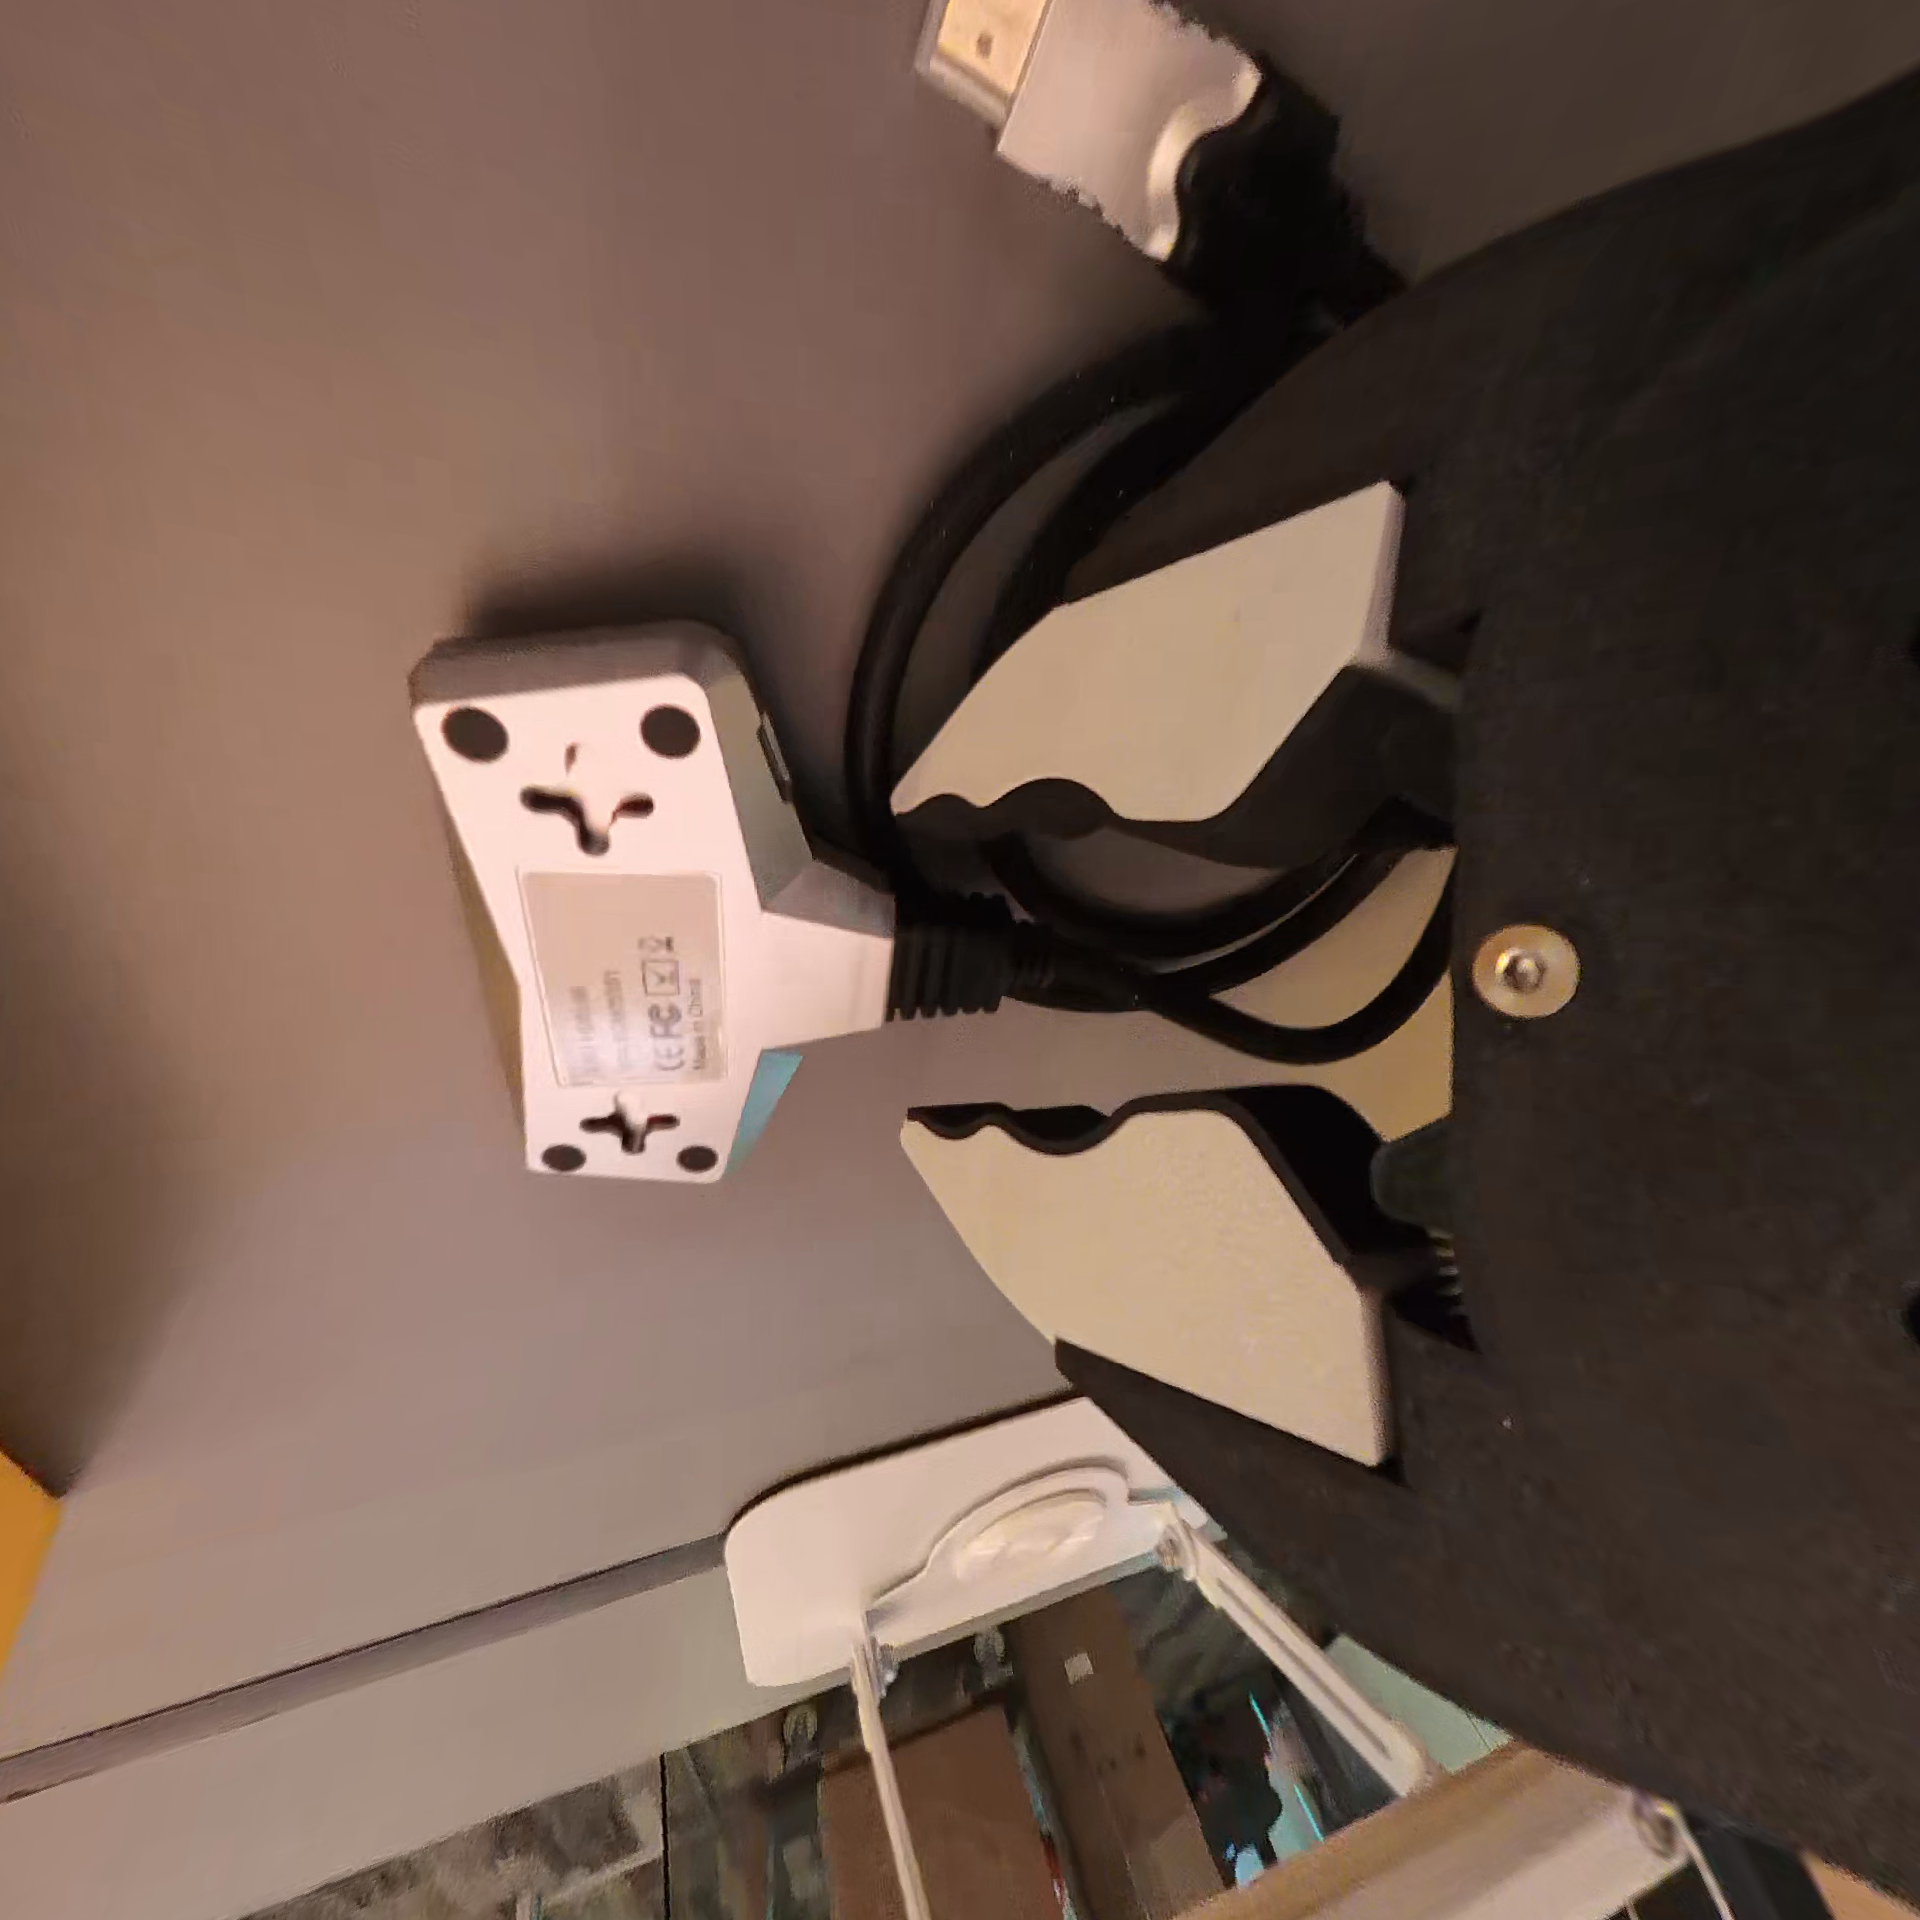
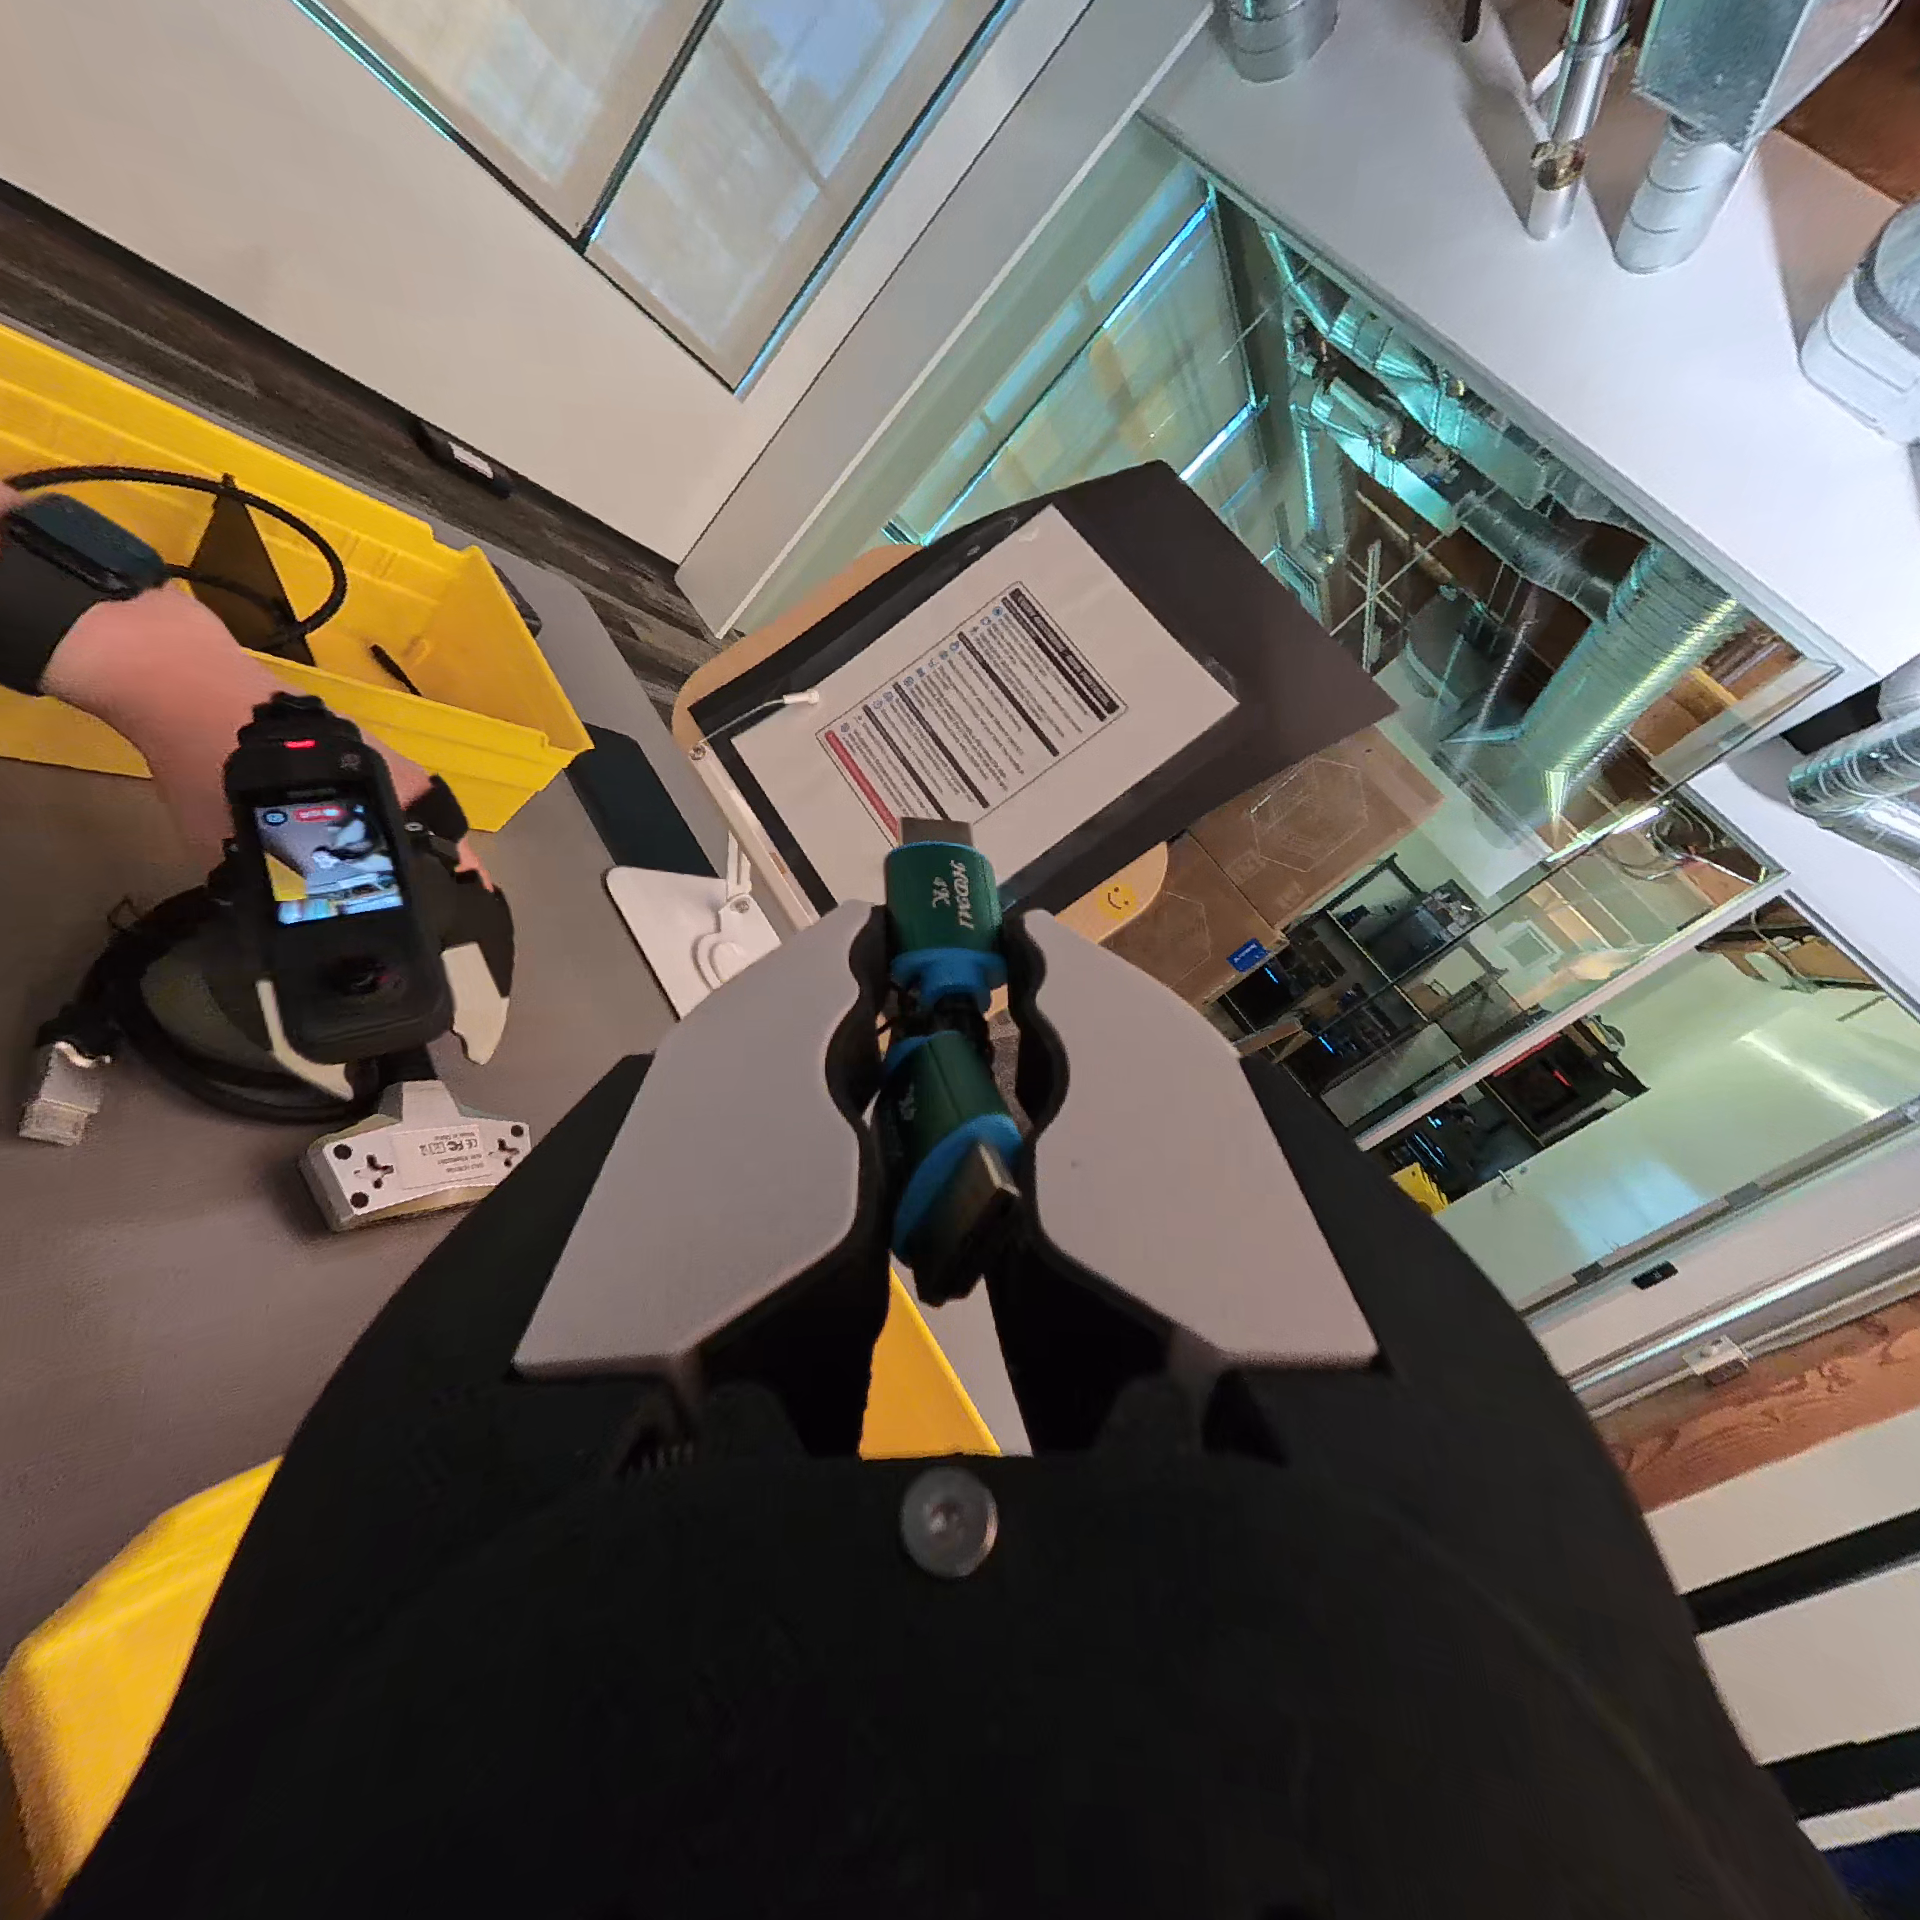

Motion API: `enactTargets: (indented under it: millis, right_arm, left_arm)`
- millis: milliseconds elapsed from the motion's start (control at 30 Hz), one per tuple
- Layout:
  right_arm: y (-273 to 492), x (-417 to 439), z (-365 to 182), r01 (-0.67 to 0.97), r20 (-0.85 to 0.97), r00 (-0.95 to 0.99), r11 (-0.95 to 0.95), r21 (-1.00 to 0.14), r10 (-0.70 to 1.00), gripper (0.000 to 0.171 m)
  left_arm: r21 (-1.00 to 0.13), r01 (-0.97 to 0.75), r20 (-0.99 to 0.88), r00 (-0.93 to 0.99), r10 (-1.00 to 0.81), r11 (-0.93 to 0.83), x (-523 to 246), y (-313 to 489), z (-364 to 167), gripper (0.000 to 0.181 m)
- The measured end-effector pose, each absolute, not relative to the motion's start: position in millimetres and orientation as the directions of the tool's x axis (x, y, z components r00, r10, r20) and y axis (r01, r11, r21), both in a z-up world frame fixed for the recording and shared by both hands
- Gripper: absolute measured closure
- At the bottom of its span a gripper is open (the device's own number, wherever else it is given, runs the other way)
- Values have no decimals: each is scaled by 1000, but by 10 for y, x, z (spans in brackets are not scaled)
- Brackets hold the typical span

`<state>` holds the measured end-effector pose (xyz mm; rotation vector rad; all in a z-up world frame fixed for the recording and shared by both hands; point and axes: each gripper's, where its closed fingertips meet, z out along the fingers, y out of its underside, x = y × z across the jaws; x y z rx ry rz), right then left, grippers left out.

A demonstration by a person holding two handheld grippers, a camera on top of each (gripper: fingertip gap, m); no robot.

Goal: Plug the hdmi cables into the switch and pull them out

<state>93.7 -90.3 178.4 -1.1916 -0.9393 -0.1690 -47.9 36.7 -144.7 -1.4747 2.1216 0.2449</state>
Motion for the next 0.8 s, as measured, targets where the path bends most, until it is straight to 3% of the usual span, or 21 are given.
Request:
enactTargets:
  millis: [100, 167, 367, 533, 633, 700, 800]
  right_arm:
    - [-879, 999, 1774, 563, 686, 636, 397, -725, 353, 149]
    - [-857, 1022, 1755, 562, 682, 638, 389, -730, 359, 149]
    - [-836, 1060, 1731, 557, 673, 640, 379, -739, 370, 149]
    - [-873, 1078, 1755, 533, 658, 648, 388, -752, 385, 149]
    - [-902, 1070, 1768, 514, 646, 649, 395, -761, 401, 150]
    - [-922, 1044, 1756, 506, 642, 640, 397, -765, 422, 150]
    - [-969, 963, 1711, 501, 649, 601, 412, -761, 467, 149]
  left_arm:
    - [-166, -913, -459, -262, -849, 372, -410, 380, -1492, 139]
    - [-188, -908, -439, -263, -859, 374, -367, 384, -1519, 156]
    - [-193, -939, -386, -194, -902, 285, -357, 359, -1487, 157]
    - [-368, -916, -91, -135, -987, 159, -337, -76, -1182, 158]
    - [-510, -859, 232, -187, -954, 44, -337, -525, -883, 158]
    - [-547, -837, 395, -238, -887, -19, -398, -751, -731, 157]
    - [-571, -821, 478, -311, -822, -21, -509, -960, -625, 157]
